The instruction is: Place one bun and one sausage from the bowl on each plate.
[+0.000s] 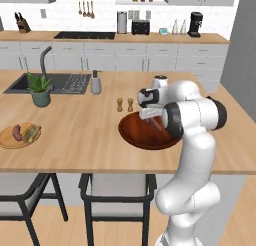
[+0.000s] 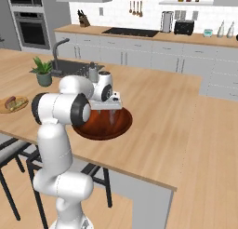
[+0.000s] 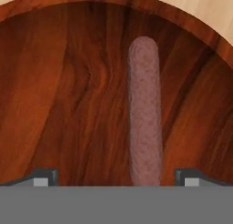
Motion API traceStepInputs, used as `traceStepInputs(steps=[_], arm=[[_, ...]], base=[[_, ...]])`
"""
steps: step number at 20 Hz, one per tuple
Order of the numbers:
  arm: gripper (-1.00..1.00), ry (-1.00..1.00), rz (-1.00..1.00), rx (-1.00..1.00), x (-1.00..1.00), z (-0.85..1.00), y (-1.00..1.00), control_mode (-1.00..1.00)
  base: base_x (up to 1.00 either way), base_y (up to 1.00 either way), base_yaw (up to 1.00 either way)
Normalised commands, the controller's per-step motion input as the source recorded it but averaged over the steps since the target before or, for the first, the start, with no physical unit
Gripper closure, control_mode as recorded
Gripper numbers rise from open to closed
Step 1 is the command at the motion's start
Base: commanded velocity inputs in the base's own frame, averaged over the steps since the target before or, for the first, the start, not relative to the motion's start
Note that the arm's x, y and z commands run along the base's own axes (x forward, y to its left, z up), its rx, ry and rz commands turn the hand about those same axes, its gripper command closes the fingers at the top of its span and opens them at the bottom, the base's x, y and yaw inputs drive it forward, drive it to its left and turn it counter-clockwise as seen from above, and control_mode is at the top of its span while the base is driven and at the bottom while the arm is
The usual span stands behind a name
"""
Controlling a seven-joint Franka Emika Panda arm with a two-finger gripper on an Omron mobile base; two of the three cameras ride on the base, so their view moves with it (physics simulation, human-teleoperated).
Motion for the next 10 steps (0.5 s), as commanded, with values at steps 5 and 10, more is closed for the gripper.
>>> traceStepInputs(steps=[5,10], arm=[[-1.00,-0.09,-0.07,-0.01,0.37,-0.46,-0.03,-1.00],[-1.00,-0.02,-0.05,-0.11,0.22,-0.29,0.00,-1.00]], base=[[0.00,0.00,0.00],[0.00,0.00,0.00]])
